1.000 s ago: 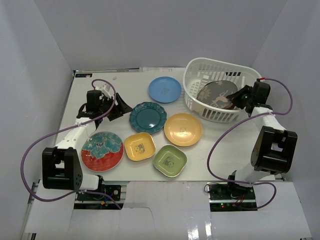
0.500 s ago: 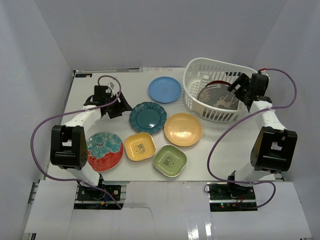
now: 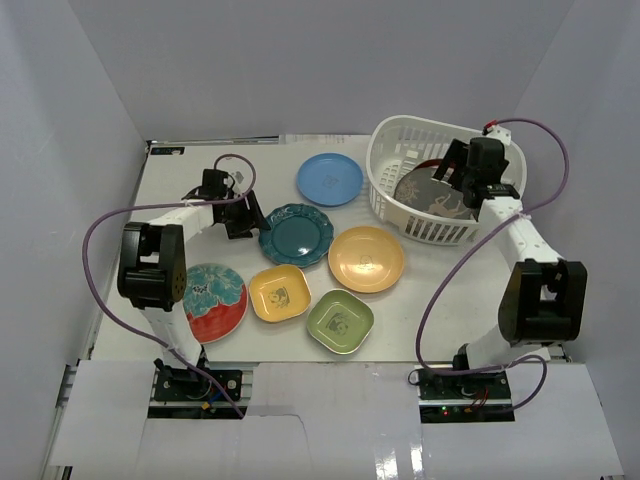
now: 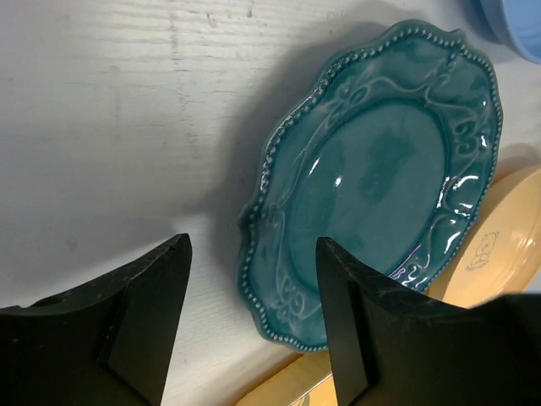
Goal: Place the plates into the plastic bin on the countertop
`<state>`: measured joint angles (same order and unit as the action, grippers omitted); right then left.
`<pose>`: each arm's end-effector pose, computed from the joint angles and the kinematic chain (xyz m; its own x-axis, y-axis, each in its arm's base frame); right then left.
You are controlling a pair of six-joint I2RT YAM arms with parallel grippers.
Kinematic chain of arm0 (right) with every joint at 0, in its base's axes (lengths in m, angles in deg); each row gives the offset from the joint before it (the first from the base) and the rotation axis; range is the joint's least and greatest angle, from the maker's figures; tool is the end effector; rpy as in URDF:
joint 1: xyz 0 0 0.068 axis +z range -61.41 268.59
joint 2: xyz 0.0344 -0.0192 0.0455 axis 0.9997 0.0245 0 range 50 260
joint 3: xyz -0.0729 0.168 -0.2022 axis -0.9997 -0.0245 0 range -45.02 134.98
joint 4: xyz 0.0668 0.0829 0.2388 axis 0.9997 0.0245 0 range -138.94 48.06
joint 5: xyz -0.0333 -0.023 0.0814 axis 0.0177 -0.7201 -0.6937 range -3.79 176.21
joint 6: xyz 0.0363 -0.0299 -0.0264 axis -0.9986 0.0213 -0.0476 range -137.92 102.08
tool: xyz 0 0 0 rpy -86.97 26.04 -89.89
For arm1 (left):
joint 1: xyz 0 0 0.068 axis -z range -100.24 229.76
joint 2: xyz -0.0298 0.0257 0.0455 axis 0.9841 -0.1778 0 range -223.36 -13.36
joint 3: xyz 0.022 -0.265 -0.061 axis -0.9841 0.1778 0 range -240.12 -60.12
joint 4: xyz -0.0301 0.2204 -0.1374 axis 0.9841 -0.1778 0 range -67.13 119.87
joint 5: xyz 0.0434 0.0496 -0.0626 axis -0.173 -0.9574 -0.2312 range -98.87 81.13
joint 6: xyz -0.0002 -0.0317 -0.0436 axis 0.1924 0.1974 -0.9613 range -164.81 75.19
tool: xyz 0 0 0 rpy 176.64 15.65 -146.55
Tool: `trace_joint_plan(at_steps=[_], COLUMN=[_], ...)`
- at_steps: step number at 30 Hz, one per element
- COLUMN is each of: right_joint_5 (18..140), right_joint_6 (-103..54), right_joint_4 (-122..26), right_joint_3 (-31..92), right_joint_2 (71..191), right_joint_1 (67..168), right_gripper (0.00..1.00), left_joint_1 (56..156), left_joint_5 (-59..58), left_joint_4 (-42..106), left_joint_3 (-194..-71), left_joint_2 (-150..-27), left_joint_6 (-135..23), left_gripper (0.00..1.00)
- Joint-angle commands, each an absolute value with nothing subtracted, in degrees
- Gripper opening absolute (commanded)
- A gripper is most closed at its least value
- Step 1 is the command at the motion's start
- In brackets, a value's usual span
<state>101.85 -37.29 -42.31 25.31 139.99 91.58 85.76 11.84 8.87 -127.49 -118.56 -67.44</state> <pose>0.3681 0.0097 0.3036 -0.3539 0.3016 -0.8853 0.3270 0.9267 0.1849 0.3717 -0.0516 0.1736 -0.8931 -0.2681 -0.3612 -0.0692 0.8753 -0.4785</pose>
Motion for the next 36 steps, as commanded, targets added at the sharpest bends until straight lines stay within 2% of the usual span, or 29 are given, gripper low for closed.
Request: trace_joint_plan(at_steps=[1,7,10,11,13,14,15,22,27,30,36], right_joint_5=[92.23,78.67,75.16,74.79,73.39,73.12,73.90,73.65,68.83,66.62,64.96], right_joint_6=[-40.58,-46.13,-47.98,-48.15,-48.85,-48.86,-48.77,-48.68,-48.06,-48.42,-52.01], right_joint_4=[-48.67,-60.27,-62.55,-62.74,-63.26,-63.27,-63.09,-63.53,-65.28,-65.81,-69.15], right_joint_3=[19.78,1.58,-5.00,-6.33,-9.49,-10.12,-10.74,-12.85,-9.52,-6.71,-2.75], right_joint_2=[131.32,118.57,114.87,113.73,113.02,112.67,112.49,113.19,117.23,121.01,127.95], right_joint_1=[94.30,101.07,104.84,105.81,108.62,109.42,111.08,115.84,118.56,120.05,121.38], right_gripper=[0.93,0.85,0.84,0.84,0.84,0.84,0.84,0.87,0.99,0.93,0.90], left_joint_1=[86.17,86.17,85.82,85.65,84.95,84.68,84.16,80.03,77.92,77.83,77.74], left_joint_5=[18.01,19.95,22.24,23.20,23.73,23.91,24.09,23.30,24.96,29.26,33.66], left_joint_4=[8.60,10.18,11.49,11.76,12.64,12.99,13.34,13.61,17.45,20.97,27.40], left_joint_3=[-129.90,-129.46,-128.67,-128.41,-127.27,-126.83,-126.30,-123.05,-118.57,-115.41,-110.93], left_joint_2=[-120.66,-124.10,-125.59,-125.85,-126.47,-126.47,-126.38,-120.51,-109.00,-102.14,-90.46], left_joint_6=[-66.34,-66.78,-67.39,-67.57,-68.18,-68.36,-68.45,-70.11,-74.41,-76.61,-82.59], left_gripper=[0.68,0.57,0.45,0.33,0.19,0.05,0.00,0.00,0.00,0.00,0.00])
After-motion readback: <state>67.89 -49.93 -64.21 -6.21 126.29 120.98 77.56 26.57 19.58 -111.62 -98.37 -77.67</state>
